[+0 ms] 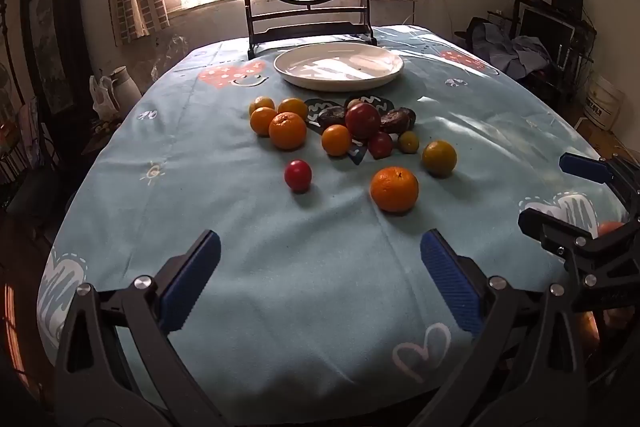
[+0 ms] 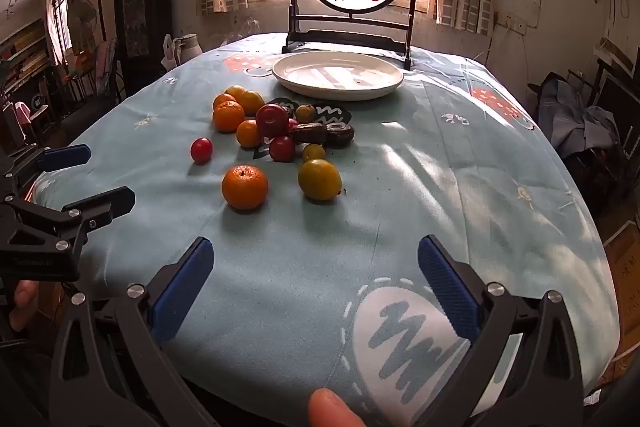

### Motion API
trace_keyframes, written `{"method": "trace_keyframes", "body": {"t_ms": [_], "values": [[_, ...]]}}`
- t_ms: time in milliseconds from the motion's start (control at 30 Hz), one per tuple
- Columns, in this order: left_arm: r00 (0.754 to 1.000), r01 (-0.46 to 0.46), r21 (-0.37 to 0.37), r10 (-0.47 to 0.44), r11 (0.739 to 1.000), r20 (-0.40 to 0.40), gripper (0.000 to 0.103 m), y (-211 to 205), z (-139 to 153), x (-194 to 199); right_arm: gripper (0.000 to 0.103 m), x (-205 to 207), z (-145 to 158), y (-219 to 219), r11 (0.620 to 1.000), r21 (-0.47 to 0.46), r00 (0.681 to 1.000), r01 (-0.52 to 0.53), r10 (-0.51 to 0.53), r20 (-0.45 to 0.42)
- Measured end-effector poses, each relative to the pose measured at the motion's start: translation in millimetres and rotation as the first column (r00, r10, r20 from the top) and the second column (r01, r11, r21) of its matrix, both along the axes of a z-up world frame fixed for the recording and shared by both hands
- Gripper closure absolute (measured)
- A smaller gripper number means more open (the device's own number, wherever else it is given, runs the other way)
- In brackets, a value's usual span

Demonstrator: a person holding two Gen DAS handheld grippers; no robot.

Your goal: Organize fruits

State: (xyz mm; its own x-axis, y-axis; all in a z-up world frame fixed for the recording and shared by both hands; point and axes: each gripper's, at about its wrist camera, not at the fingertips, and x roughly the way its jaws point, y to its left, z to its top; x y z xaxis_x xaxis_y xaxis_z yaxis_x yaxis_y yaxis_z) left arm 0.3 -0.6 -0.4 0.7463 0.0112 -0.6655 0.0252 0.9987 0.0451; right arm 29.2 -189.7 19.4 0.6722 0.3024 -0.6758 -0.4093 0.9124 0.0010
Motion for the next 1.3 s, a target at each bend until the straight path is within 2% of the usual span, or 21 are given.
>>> {"method": "trace_keyframes", "body": {"t_ms": [333,400,1300], "values": [[1.0,-0.009,-0.026,0.009,1.0,-0.006,0.002,9.9,2.5,4.4,0.001,0.0,-1.0,1.6,1.0,-0.009,1.0,0.002,-0.002,0.004],[1.0,-0.002,0.002,0.002,1.0,0.0,0.002,2.6,-1.1,0.1,0.001,-0.8,-0.5,0.3,1.0,-0.008,1.0,-0.001,0.001,0.003],[1.0,-0.004,-0.002,0.004,1.0,-0.003,0.002,1.2,-6.5,-2.5,0.001,0.1,-3.8,2.1,1.0,-0.006,1.0,-0.016,0.016,-0.003]]}}
